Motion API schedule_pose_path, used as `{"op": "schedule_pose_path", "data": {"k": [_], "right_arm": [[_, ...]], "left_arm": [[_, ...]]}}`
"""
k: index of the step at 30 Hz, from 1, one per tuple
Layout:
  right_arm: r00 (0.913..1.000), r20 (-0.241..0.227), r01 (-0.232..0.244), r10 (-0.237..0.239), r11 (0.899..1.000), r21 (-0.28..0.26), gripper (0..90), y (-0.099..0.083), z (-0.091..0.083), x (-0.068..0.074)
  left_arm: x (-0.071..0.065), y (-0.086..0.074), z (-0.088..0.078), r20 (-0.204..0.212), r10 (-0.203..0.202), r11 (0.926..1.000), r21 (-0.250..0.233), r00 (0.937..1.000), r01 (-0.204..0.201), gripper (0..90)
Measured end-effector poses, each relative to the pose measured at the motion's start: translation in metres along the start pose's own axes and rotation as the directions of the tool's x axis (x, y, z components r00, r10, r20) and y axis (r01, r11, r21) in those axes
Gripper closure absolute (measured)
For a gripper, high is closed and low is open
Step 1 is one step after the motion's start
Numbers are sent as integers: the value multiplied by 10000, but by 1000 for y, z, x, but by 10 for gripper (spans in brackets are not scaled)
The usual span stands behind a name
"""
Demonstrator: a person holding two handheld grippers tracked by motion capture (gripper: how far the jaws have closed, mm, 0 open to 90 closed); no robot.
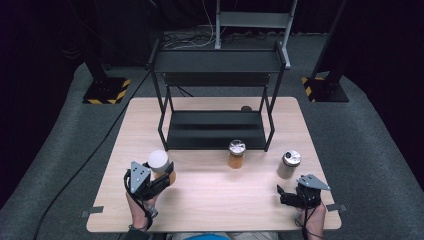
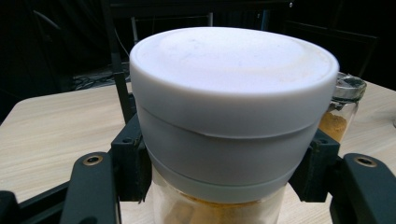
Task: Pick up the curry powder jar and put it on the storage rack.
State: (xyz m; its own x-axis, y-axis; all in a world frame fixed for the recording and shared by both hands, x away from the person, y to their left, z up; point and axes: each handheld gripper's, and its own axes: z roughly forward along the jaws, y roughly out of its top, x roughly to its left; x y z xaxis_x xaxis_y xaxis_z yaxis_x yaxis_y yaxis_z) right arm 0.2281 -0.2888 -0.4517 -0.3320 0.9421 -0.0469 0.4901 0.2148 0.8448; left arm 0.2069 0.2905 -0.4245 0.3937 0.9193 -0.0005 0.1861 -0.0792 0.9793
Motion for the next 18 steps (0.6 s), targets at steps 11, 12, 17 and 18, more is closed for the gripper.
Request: {"op": "schedule_pose_path", "data": {"k": [11,12,17,18], "right_arm": [[10000,-9,15,-15,10000,-3,5,0,0,0],[10000,-21,13,-13,10000,6,5,0,0,0],[10000,-32,24,-24,10000,-15,5,0,0,0],[10000,-27,24,-25,10000,-20,5,0,0,0]], "left_arm": [[0,3,7,83,10,10000,-24,10000,-9,348],[0,3,7,93,16,10000,-46,10000,-15,348],[1,4,10,104,-2,10000,-66,9999,3,348],[1,4,11,115,-17,10000,-71,9999,18,348]]}}
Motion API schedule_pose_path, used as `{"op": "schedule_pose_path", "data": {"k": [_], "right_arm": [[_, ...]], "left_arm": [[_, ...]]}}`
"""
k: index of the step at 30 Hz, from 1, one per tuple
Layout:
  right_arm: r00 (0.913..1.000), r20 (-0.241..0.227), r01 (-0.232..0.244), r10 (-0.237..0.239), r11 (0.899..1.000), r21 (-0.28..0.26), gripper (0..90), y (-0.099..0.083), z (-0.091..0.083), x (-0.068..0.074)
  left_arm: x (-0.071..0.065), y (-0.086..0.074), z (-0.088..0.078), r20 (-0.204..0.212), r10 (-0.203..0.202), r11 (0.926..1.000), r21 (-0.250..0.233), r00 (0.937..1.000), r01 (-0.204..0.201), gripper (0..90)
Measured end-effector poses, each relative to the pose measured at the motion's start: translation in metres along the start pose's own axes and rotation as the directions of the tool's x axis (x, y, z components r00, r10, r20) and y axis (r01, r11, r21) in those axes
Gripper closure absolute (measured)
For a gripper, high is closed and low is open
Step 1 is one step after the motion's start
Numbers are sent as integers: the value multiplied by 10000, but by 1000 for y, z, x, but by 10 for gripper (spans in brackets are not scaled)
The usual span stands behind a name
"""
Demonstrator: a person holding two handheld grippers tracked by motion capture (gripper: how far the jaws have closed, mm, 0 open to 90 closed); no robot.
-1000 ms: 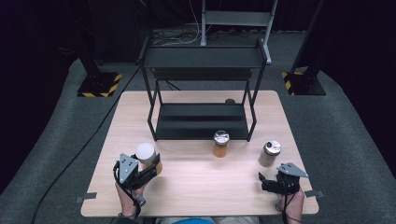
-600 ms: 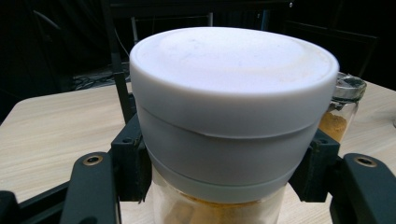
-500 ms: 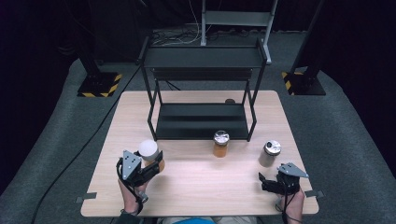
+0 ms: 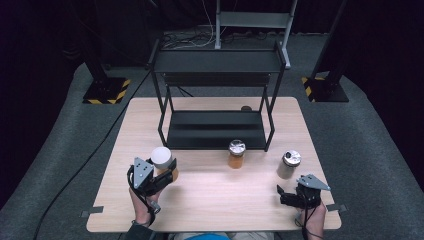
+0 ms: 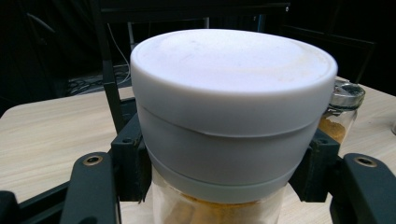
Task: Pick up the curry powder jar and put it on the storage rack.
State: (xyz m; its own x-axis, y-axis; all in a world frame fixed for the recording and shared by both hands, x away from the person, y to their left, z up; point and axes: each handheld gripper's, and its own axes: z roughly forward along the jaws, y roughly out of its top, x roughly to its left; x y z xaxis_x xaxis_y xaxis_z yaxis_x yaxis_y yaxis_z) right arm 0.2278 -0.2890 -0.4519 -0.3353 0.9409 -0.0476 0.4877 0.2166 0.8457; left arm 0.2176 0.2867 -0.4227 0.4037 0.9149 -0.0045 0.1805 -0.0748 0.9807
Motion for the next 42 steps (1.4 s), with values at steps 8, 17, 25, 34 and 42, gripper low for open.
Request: {"op": "schedule_pose_path", "data": {"k": [8,17,25,34,42], "right_arm": [[10000,2,2,-2,10000,51,5,1,0,0],[10000,-19,0,0,10000,32,5,1,0,0],[10000,-44,-24,25,10000,16,5,0,0,-1],[10000,-54,-46,46,10000,25,5,0,0,-1],[10000,-63,-28,28,10000,-13,6,0,0,-2]], "left_arm": [[0,1,5,115,-35,10000,2,9999,35,347],[-1,5,12,232,37,10000,-13,9997,-37,348],[-1,8,19,349,97,10000,-17,9993,-96,348],[-2,12,27,494,203,9998,-29,9986,-202,348],[-2,12,32,529,228,9997,-6,9983,-228,347]]}}
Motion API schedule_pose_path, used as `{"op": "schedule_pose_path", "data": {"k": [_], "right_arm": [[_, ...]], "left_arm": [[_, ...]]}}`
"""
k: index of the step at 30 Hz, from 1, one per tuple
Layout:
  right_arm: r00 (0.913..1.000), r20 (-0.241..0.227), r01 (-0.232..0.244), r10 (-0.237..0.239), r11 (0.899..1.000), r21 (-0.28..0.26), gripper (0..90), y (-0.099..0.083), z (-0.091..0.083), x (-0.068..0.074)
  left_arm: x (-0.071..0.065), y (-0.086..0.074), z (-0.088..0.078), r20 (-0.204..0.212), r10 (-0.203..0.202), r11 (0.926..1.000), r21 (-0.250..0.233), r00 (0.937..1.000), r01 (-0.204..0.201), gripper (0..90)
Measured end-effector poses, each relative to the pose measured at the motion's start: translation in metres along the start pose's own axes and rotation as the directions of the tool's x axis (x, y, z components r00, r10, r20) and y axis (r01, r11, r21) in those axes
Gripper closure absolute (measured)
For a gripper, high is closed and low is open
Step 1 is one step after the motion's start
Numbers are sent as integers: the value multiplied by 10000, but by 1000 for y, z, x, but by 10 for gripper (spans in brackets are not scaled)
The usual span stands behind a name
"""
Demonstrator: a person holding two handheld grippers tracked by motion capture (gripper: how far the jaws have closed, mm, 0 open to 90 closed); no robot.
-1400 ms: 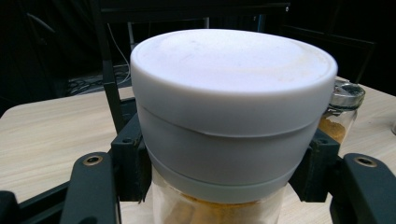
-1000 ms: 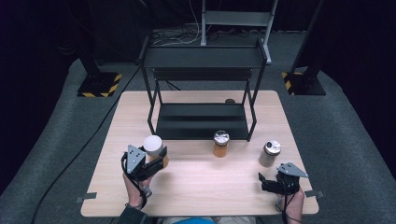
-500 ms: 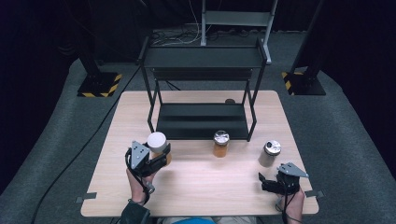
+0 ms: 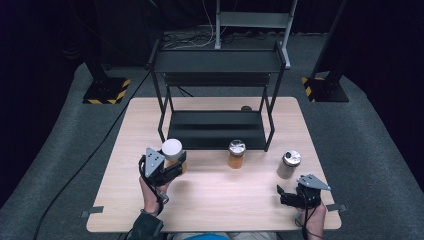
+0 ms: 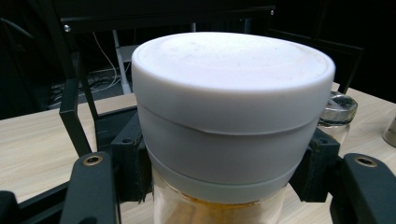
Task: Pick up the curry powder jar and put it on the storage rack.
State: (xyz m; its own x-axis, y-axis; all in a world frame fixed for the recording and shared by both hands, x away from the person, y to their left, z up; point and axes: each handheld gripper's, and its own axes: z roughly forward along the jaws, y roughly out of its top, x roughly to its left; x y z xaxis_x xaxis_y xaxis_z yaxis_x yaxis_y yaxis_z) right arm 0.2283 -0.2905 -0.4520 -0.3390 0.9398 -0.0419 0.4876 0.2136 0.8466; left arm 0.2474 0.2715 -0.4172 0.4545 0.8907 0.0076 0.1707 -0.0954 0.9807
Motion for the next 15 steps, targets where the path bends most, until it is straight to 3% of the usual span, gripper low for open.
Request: {"op": "schedule_pose_path", "data": {"k": [15], "right_arm": [[10000,24,18,-18,10000,-13,6,0,0,1]], "left_arm": [[3,3,8,11,74,10000,43,10000,-74,347]]}}
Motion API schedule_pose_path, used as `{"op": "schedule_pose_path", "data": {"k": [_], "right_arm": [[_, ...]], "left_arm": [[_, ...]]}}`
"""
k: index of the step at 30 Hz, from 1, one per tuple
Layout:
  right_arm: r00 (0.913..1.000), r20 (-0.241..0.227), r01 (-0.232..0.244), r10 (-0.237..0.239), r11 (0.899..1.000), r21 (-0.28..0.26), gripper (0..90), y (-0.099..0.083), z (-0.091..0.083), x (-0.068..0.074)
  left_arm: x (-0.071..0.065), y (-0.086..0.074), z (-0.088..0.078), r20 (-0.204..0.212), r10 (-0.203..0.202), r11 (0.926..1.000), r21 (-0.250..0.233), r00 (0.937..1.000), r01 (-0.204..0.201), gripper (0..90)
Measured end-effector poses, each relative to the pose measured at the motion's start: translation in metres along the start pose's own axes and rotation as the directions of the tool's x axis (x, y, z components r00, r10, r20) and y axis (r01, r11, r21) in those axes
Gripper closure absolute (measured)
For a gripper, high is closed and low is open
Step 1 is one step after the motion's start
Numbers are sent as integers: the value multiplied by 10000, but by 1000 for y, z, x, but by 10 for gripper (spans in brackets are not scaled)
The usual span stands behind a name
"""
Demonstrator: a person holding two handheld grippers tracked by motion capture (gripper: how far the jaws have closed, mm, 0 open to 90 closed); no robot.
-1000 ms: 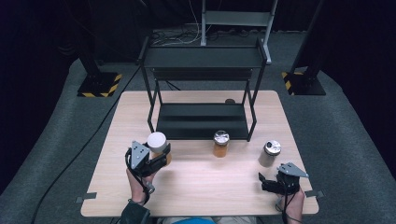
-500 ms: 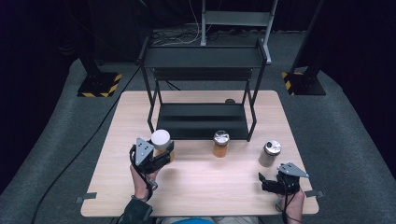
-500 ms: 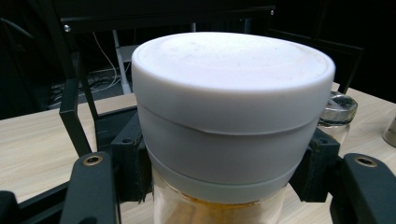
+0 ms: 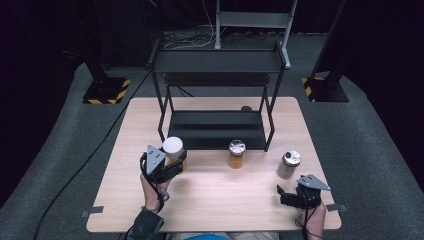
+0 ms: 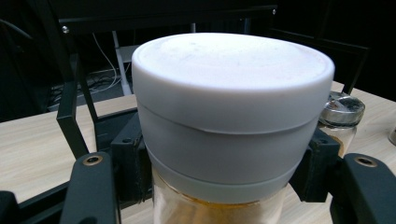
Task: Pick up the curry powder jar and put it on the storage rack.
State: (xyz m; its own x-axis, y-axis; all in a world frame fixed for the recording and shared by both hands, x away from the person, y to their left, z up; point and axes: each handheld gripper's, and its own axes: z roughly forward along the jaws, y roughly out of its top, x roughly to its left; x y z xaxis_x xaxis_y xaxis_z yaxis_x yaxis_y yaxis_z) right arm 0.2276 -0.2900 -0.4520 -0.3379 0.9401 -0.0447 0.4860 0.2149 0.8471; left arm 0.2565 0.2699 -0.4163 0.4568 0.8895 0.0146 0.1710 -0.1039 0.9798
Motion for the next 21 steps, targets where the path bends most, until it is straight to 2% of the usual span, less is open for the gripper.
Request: {"op": "schedule_pose_path", "data": {"k": [21], "right_arm": [[10000,0,15,-15,10000,-32,7,-1,0,0]], "left_arm": [[4,7,11,-47,90,9999,-105,9999,-91,347]]}}
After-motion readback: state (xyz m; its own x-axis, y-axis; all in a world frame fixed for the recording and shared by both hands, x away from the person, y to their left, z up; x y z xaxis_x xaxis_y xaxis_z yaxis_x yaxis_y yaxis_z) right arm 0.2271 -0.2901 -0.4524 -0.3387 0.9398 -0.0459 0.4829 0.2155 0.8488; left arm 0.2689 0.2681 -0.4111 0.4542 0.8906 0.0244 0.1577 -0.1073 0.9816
